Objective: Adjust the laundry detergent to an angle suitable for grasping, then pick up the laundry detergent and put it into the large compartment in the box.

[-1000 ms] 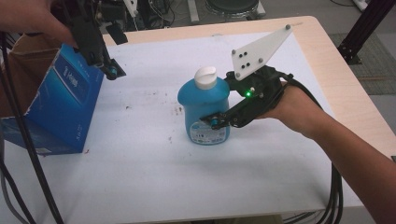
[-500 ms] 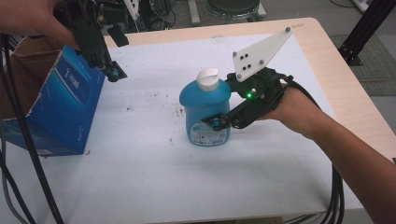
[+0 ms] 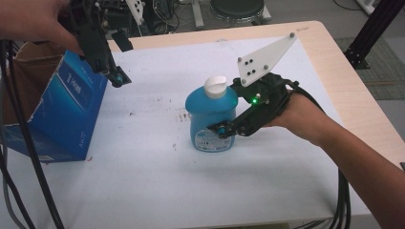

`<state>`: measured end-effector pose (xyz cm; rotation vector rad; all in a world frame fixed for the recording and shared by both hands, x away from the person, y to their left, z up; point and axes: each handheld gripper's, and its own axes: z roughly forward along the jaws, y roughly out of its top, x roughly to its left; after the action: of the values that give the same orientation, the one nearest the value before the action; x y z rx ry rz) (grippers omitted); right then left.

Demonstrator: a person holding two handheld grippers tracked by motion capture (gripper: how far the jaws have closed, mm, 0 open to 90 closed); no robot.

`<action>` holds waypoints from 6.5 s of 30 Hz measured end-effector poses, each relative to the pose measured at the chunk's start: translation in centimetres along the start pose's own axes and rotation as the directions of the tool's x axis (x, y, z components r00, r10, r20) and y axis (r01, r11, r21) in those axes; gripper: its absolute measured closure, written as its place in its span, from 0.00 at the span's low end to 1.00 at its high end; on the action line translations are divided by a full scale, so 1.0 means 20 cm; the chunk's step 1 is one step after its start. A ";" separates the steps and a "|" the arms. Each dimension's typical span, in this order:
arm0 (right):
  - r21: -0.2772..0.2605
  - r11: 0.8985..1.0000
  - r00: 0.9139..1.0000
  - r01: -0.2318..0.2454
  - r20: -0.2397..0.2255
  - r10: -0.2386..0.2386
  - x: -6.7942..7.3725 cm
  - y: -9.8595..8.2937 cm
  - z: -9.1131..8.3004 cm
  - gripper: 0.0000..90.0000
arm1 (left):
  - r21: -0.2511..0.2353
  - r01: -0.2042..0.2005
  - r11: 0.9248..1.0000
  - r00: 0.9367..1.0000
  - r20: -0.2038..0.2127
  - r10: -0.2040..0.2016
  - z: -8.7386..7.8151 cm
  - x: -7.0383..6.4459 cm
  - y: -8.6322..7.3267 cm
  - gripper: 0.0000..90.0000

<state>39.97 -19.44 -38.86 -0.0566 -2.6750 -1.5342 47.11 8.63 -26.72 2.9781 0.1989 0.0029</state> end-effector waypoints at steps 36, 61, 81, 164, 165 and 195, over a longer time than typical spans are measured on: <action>0.011 0.997 0.994 -0.076 0.080 0.075 0.07 0.00 -0.17 0.13 | -0.006 0.004 1.000 1.000 -0.009 -0.004 -0.02 -0.02 0.00 0.06; 0.238 0.947 0.953 -0.215 0.262 0.150 0.15 -0.08 -0.57 0.01 | -0.019 -0.017 1.000 1.000 -0.015 0.017 -0.03 -0.04 0.05 0.06; 0.517 0.806 0.937 -0.288 0.325 0.126 0.11 0.01 -0.75 0.02 | -0.017 -0.011 1.000 1.000 -0.022 0.011 -0.02 -0.03 0.05 0.06; 0.559 0.792 0.961 -0.246 0.249 0.123 0.04 0.11 -0.70 0.02 | -0.057 -0.056 0.997 0.998 -0.007 0.056 -0.13 -0.27 0.21 0.06; 0.558 0.793 0.961 -0.245 0.248 0.123 0.04 0.11 -0.70 0.02 | -0.057 -0.060 0.997 0.998 -0.004 0.059 -0.13 -0.28 0.21 0.06; 0.546 0.804 0.963 -0.235 0.242 0.117 0.05 0.11 -0.70 0.02 | -0.089 -0.107 0.990 0.992 0.063 0.113 -0.01 -0.43 0.55 0.06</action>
<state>39.48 -30.44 -29.72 -0.4379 -3.0561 -0.6498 40.07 -3.27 -24.74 2.8942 0.0257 -0.0748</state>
